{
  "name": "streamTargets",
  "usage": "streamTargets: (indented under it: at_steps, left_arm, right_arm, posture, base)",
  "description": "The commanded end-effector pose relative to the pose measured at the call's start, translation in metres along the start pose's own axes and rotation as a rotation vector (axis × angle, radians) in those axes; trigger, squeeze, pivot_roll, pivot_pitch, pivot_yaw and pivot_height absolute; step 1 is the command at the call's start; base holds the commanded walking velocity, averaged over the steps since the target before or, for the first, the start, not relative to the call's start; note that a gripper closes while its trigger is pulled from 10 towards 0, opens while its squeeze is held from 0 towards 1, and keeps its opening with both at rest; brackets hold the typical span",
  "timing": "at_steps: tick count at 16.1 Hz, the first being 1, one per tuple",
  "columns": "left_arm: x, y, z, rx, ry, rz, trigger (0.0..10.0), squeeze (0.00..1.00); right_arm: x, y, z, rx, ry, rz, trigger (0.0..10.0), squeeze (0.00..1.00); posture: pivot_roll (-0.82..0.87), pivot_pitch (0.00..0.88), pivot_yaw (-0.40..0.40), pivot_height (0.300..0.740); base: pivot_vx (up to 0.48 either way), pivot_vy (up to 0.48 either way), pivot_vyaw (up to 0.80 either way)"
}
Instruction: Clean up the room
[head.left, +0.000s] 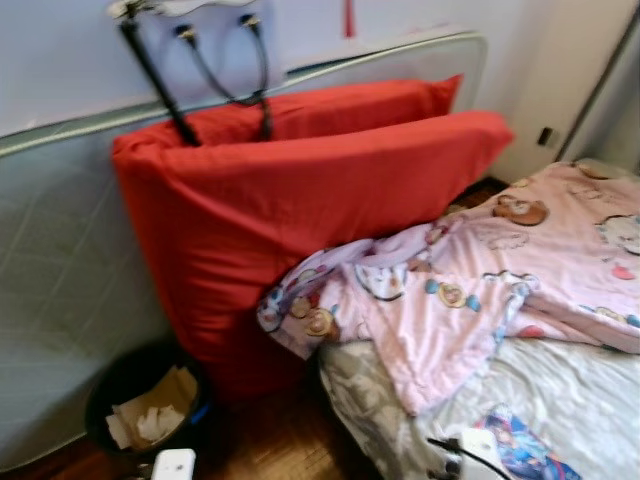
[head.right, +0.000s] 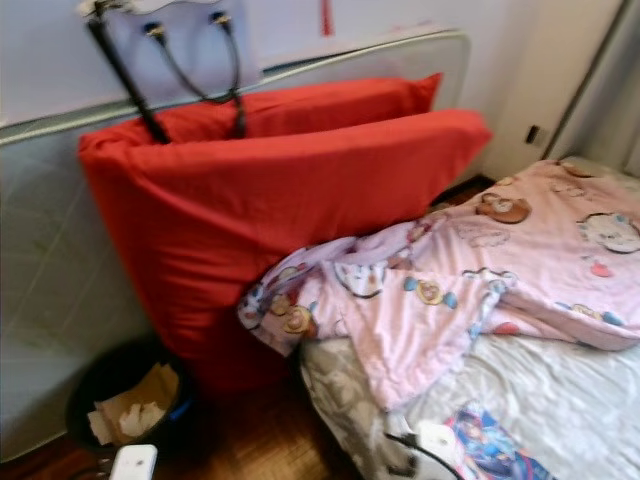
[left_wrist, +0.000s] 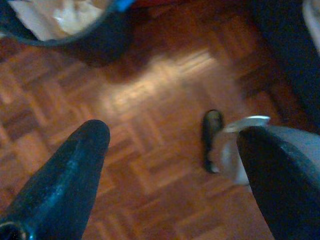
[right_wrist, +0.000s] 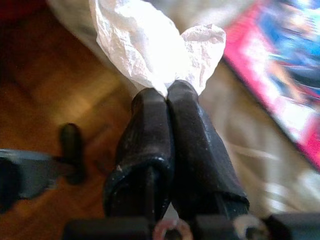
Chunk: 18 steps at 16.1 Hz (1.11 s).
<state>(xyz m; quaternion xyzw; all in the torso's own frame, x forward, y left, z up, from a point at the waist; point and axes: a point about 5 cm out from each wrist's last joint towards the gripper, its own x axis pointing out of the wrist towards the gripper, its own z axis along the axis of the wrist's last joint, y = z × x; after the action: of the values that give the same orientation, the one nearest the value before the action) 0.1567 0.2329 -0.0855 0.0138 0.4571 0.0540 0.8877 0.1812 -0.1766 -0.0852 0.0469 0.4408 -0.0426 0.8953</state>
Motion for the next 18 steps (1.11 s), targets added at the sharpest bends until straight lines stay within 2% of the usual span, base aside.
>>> streamTargets:
  at_steps: [1,8,18]
  left_arm:
    - [0.0005,-0.0001,0.0022,-0.004,-0.007,0.000,10.0,0.00]
    - [0.0024,-0.0035,0.0086,0.004,-0.018,-0.006,10.0,0.00]
    - [0.0013,-0.0011,0.0050,0.002,-0.011,-0.004,10.0,0.00]
  right_arm:
    - [-0.0021,-0.0065,-0.0080,0.000,0.027,-0.015,10.0,0.00]
    - [-0.0019,-0.0028,-0.0078,-0.012,0.023,-0.005,10.0,0.00]
    - [-0.0022,-0.0028,-0.0104,-0.040,0.041,-0.002,10.0,0.00]
  posture:
    - [0.05,0.000,0.021,0.740]
    - [0.06,0.000,0.027,0.740]
    - [0.07,0.000,0.023,0.740]
  base:
    - [0.000,0.465,0.00]
    - [0.000,0.459,0.00]
    - [0.000,0.459,0.00]
